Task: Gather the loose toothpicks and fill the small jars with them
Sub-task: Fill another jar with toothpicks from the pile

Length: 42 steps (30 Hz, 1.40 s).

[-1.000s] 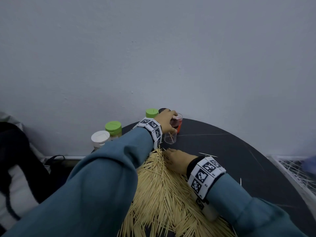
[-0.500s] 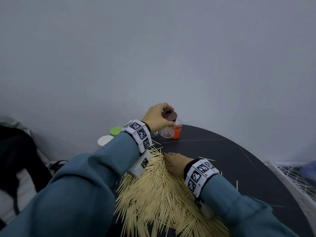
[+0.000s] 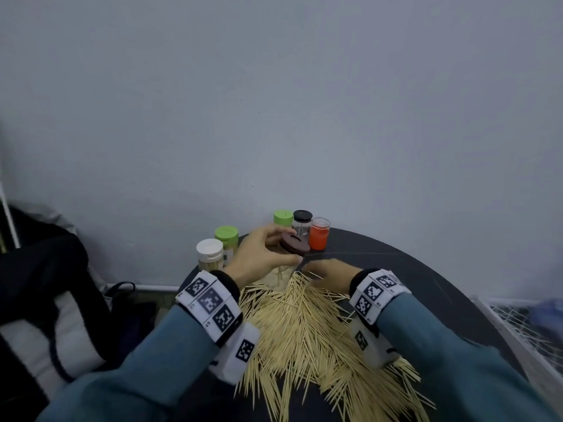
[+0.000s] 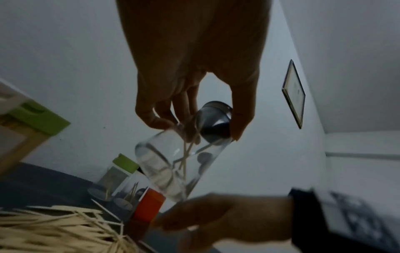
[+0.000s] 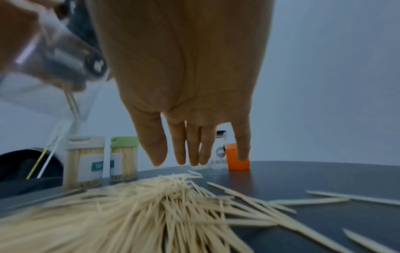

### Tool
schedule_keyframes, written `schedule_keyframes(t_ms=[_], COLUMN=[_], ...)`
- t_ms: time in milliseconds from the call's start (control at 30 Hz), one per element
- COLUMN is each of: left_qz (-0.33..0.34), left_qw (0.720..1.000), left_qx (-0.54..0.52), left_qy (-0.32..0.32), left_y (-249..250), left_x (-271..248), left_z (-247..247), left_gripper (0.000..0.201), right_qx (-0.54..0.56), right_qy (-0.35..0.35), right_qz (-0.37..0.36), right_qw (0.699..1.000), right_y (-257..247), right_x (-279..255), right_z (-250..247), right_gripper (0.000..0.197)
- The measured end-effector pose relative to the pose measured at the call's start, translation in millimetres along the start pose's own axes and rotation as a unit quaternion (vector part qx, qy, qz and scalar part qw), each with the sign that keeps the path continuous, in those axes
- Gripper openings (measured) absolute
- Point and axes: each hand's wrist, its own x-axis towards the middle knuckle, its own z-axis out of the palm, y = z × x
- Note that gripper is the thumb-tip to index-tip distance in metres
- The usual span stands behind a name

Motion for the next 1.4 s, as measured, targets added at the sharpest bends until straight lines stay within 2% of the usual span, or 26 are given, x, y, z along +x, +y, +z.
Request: schedule_keyframes(t_ms=[67, 133, 200, 233, 367, 533, 667, 800, 933, 1100, 1267, 1400], left_qz=[0.007, 0.02, 0.022, 0.022, 0.035, 0.017, 0.004, 0.009, 0.006, 0.034, 0.05, 0.048], left_qw=[1.0, 1.0, 0.999, 0.999, 0.998, 0.999, 1.0, 1.0, 0.999, 0.999, 0.998, 0.998], left_qx=[0.002, 0.015, 0.031, 0.034, 0.045, 0.042, 0.008, 0.012, 0.036, 0.024, 0.007, 0.004], left_qy=[-0.003, -0.001, 0.0, -0.004, -0.025, -0.01, 0.02, 0.016, -0.013, -0.006, -0.022, -0.042], left_y=[-3, -5, -6, -6, -5, -8, -6, -2, -2, 0, 0, -2], left_x=[-3, -4, -5, -6, -7, -3, -1, -3, -3, -3, -6, -5], left_z=[3, 5, 8, 10, 17, 25, 29, 32, 37, 39, 38, 39], left_gripper=[0.052, 0.049, 0.051, 0.053, 0.054, 0.056, 0.056, 0.057, 0.044, 0.034, 0.055, 0.056], right_qx=[0.08, 0.189, 0.289, 0.311, 0.243, 0.162, 0.142, 0.167, 0.176, 0.149, 0.12, 0.106], right_qy=[0.079, 0.167, 0.196, 0.192, 0.16, 0.196, 0.229, 0.271, 0.261, 0.265, 0.291, 0.262], right_qz=[-0.023, -0.052, -0.058, -0.057, -0.058, -0.048, -0.042, -0.044, -0.028, -0.005, -0.017, -0.058], right_qw=[0.993, 0.966, 0.935, 0.929, 0.955, 0.966, 0.962, 0.947, 0.949, 0.953, 0.949, 0.957], right_y=[-1, -5, -13, -17, -30, -37, -35, -32, -37, -48, -54, -45], right_x=[-9, -19, -29, -32, -39, -33, -28, -30, -33, -31, -33, -35], right_z=[-9, -19, -25, -26, -24, -19, -19, -24, -27, -24, -20, -23], right_gripper=[0.035, 0.036, 0.042, 0.042, 0.051, 0.051, 0.044, 0.038, 0.037, 0.039, 0.038, 0.036])
